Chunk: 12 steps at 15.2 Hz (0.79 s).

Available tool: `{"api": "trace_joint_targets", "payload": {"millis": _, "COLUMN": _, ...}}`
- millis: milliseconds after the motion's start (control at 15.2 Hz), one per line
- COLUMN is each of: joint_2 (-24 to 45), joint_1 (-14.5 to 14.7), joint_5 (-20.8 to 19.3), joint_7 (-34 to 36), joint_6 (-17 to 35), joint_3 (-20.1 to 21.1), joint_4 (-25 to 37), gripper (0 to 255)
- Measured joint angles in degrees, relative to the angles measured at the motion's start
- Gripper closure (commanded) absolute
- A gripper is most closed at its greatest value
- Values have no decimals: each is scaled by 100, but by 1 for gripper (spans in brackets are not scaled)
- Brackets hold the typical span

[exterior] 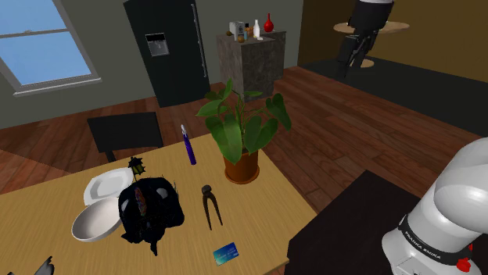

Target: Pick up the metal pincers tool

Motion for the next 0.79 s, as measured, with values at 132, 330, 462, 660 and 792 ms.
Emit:
{"api": "trace_joint_targets", "payload": {"millis": 132, "joint_2": 6, "joint_1": 15, "joint_5": 29, "joint_7": 55, "joint_6": 49, "joint_3": 48, "joint_4": -53, "gripper": 0}}
{"api": "trace_joint_targets", "payload": {"millis": 330, "joint_2": 175, "joint_1": 90, "joint_5": 169, "joint_7": 322, "joint_6": 308, "joint_3": 282, "joint_4": -195, "gripper": 0}}
{"api": "trace_joint_targets", "payload": {"millis": 462, "joint_2": 337, "joint_1": 159, "joint_5": 289, "joint_7": 559, "joint_6": 556, "joint_3": 491, "joint_4": -315, "gripper": 0}}
{"api": "trace_joint_targets", "payload": {"millis": 660, "joint_2": 586, "joint_1": 242, "joint_5": 431, "joint_7": 855, "joint_6": 931, "joint_3": 754, "joint_4": -489, "gripper": 0}}
{"api": "trace_joint_targets", "payload": {"millis": 792, "joint_2": 806, "joint_1": 308, "joint_5": 533, "joint_7": 1090, "joint_6": 1143, "joint_3": 964, "joint_4": -514, "gripper": 0}}
